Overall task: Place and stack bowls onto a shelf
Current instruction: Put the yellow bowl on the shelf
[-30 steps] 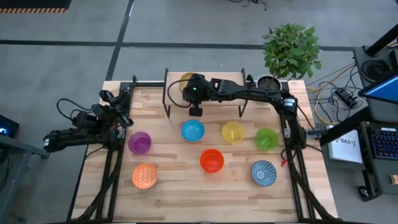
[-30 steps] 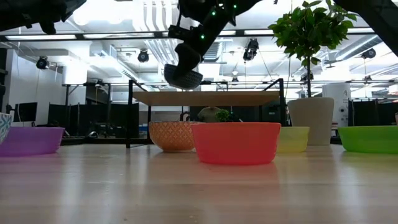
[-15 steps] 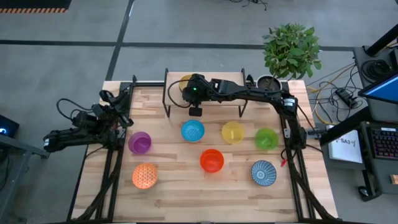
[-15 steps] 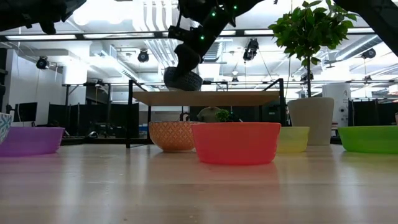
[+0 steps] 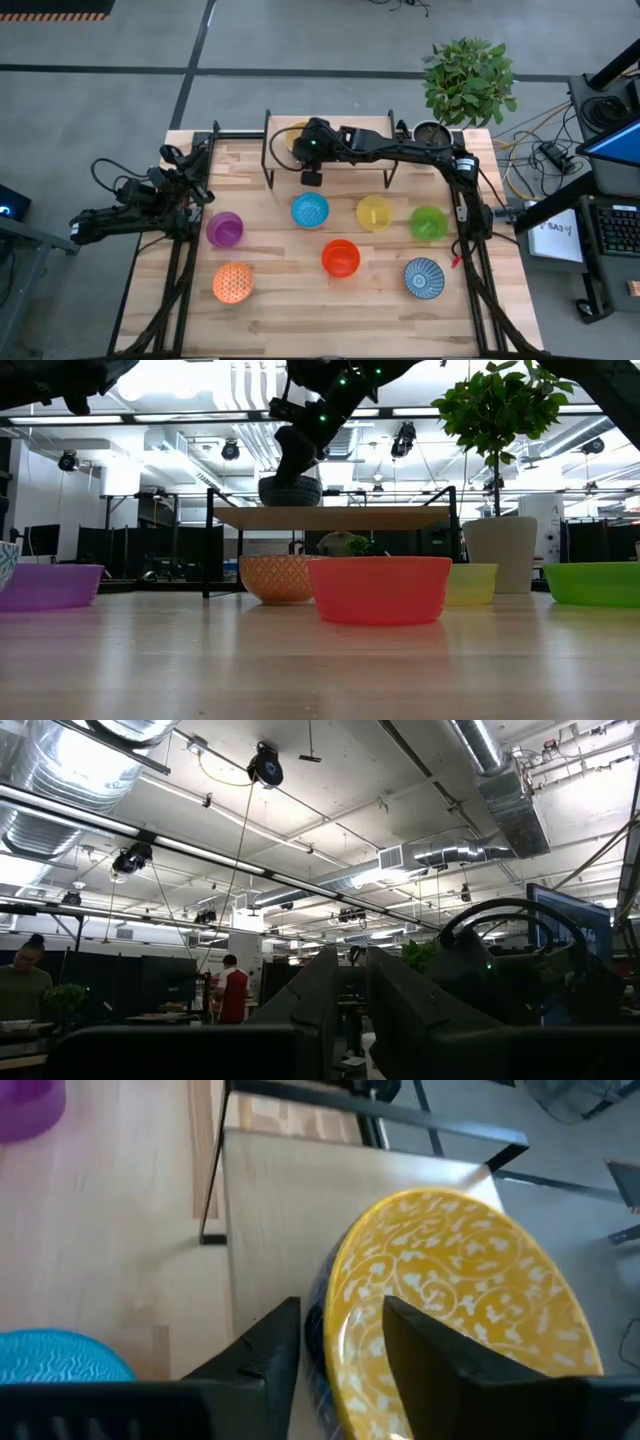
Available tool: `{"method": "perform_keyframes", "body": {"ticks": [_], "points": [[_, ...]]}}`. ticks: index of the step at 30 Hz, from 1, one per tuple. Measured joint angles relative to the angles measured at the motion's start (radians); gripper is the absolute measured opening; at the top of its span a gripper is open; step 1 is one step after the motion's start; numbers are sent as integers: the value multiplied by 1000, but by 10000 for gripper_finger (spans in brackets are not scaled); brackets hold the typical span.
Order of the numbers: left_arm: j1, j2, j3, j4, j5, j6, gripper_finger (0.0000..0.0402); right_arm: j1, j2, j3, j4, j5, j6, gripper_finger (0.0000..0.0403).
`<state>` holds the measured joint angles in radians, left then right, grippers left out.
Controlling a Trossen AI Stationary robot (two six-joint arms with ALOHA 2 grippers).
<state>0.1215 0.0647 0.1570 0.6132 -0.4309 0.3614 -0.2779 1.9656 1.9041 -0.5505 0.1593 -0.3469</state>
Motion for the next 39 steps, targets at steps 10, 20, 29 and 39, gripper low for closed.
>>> {"method": "perform_keyframes", "body": {"ticks": [10, 20, 29, 39], "points": [[0, 0, 0, -1, 0, 0, 39, 19, -38, 64, -29, 1, 56, 174], [0, 0, 0, -2, -1, 0, 39, 13, -147, 65, -402, -88, 202, 96], [0, 0, 0, -2, -1, 0, 39, -41, -128, -55, -307, -78, 202, 13], [0, 0, 0, -1, 0, 0, 39, -96, -100, -80, -118, -79, 140, 12]]}}
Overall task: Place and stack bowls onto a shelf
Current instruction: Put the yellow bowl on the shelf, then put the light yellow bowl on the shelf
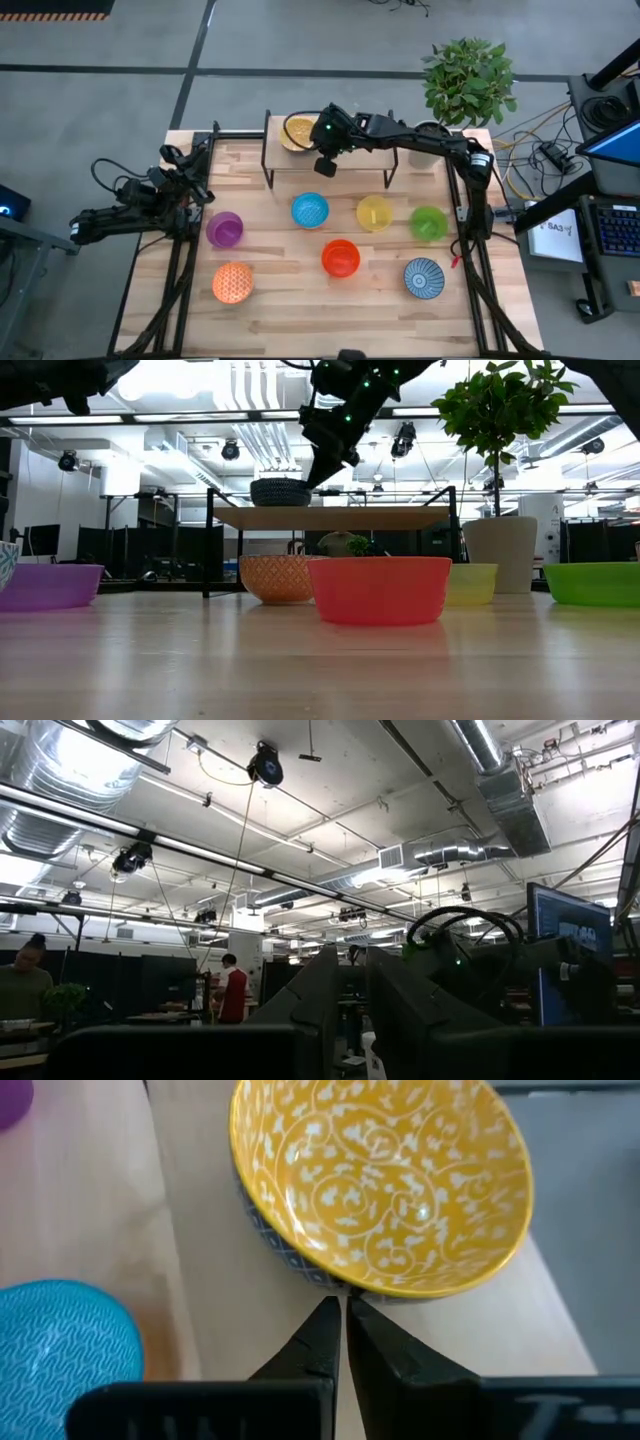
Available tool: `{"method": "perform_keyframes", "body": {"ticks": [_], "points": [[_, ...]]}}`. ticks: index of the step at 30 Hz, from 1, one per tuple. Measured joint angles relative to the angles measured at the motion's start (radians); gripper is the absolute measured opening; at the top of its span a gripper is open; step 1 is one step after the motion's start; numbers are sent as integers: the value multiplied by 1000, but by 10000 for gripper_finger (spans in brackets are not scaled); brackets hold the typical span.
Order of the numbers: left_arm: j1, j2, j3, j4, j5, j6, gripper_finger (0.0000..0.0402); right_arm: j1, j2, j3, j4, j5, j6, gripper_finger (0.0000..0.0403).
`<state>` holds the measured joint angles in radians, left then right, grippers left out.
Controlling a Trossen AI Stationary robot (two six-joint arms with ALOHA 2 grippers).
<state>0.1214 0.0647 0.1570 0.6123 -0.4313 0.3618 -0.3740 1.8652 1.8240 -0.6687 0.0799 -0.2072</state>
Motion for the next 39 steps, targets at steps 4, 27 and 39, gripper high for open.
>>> {"method": "perform_keyframes", "body": {"ticks": [4, 27, 39], "points": [[0, 0, 0, 0, 0, 0, 39, 0, 2, 0, 41, -1, -13, 12], [0, 0, 0, -1, 0, 22, 39, 216, -45, 3, -300, -59, 370, 13], [0, 0, 0, -2, 0, 22, 39, 348, -43, -34, -426, -46, 812, 109]]}}
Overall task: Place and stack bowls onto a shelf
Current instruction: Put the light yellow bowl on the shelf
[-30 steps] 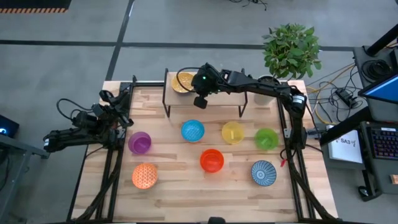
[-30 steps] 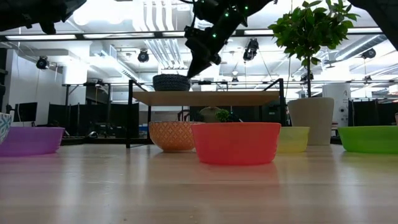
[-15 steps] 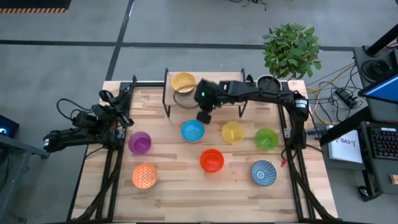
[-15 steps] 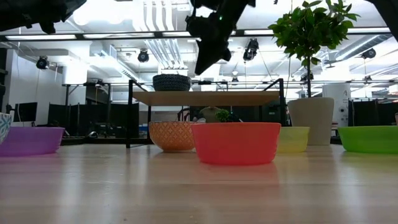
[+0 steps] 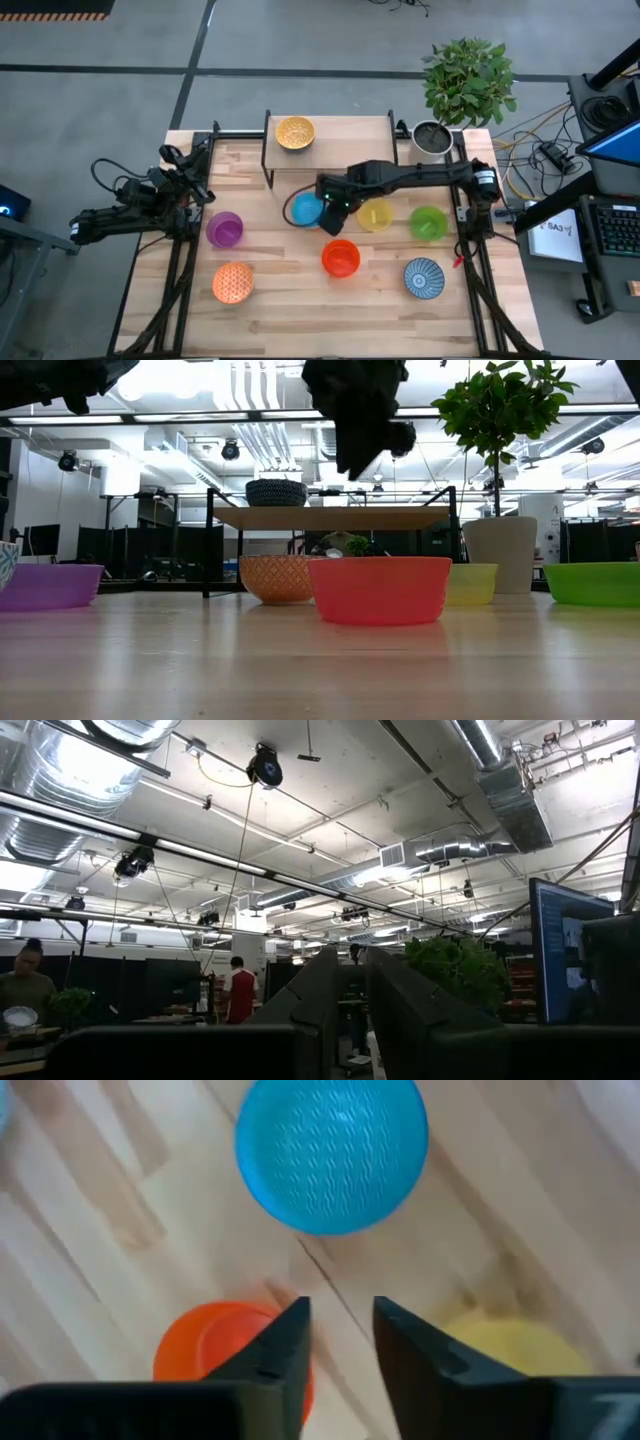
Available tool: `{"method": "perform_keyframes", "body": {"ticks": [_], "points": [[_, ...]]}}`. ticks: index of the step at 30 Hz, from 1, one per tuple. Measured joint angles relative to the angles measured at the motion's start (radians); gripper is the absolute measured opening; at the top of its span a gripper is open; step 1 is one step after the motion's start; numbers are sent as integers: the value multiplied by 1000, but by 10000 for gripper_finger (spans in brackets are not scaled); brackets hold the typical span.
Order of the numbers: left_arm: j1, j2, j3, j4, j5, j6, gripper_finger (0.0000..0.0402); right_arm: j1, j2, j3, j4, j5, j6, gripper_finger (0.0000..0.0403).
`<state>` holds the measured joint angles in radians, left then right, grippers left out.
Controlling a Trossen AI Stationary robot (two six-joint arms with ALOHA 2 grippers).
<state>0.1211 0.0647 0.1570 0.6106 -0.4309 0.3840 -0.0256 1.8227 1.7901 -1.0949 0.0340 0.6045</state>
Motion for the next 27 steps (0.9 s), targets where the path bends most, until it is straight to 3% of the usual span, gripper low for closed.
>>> {"method": "perform_keyframes", "body": {"ticks": [5, 9, 17, 27], "points": [[0, 0, 0, 0, 0, 0, 39, 8, 1, -84, -3, 29, 157, 166], [0, 0, 0, 0, 0, 0, 39, 8, 1, -167, 1, 54, 276, 182], [0, 0, 0, -1, 0, 0, 39, 8, 2, -282, 18, 97, 407, 184], [0, 0, 0, -1, 0, 0, 39, 11, 8, -409, 208, 113, 446, 155]]}}
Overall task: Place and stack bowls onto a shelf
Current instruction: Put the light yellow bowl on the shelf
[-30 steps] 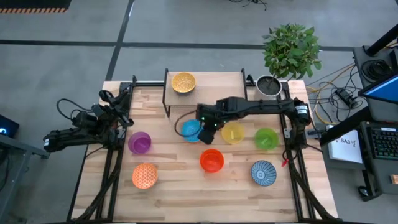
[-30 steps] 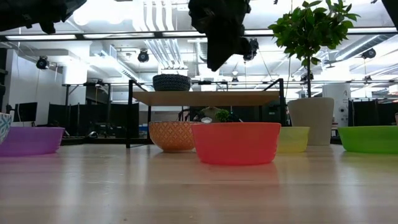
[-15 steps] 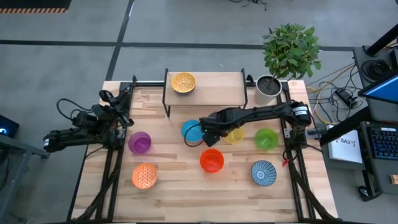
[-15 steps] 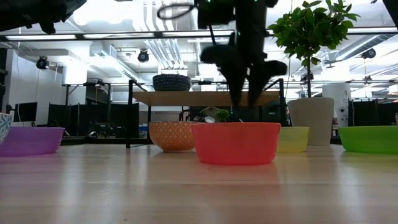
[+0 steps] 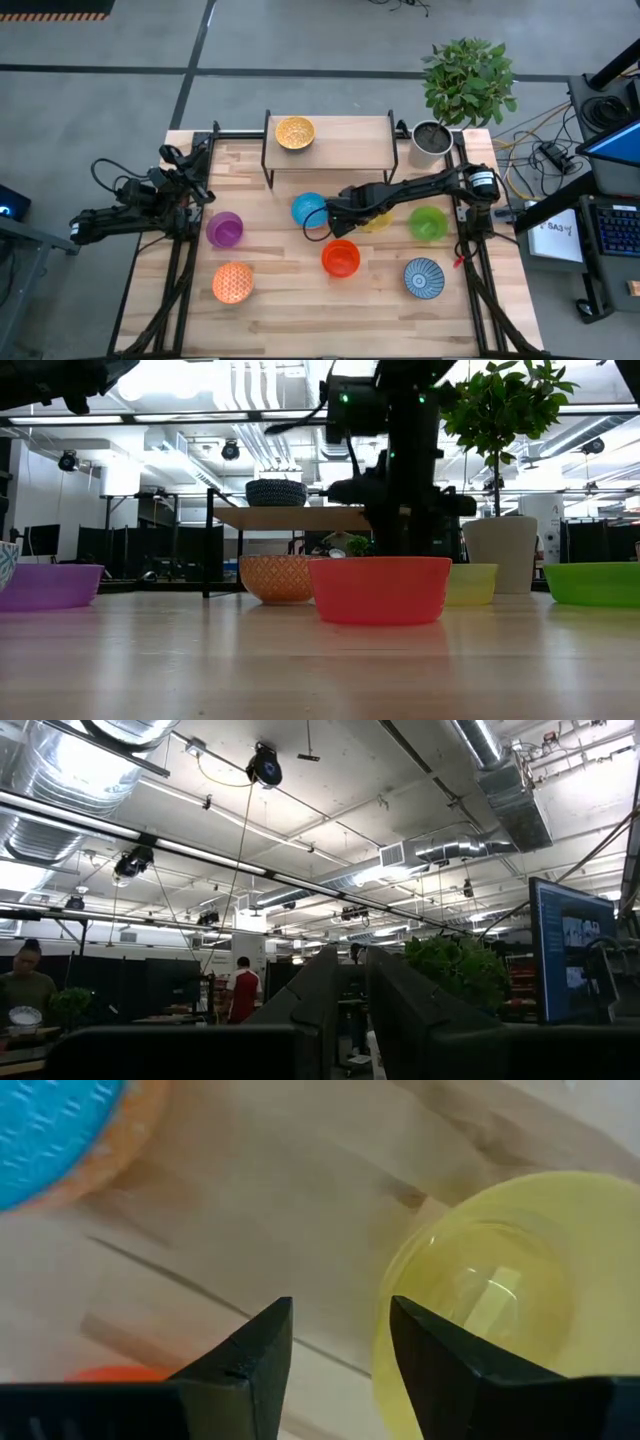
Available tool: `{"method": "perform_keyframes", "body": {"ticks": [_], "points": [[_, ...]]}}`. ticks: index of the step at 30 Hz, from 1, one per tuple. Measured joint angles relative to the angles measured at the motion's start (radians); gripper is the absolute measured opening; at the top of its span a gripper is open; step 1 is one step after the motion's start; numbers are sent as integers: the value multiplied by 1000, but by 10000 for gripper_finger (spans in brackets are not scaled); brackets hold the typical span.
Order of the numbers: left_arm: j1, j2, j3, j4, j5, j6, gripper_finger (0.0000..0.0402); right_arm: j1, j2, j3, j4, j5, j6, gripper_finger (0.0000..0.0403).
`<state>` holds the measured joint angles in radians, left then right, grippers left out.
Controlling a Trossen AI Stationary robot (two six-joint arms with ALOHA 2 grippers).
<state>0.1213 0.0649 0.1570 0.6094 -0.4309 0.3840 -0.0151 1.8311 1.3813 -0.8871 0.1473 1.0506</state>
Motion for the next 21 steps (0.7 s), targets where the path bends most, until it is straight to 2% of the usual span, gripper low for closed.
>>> {"method": "perform_keyframes", "body": {"ticks": [6, 14, 21], "points": [[0, 0, 0, 0, 0, 0, 39, 0, 0, -42, 39, 30, 9, 115], [0, 0, 0, 0, 0, 0, 39, 4, 0, -39, 41, 30, 14, 19], [0, 0, 0, 0, 0, 0, 39, 13, -3, 3, 26, -22, -6, 11]]}}
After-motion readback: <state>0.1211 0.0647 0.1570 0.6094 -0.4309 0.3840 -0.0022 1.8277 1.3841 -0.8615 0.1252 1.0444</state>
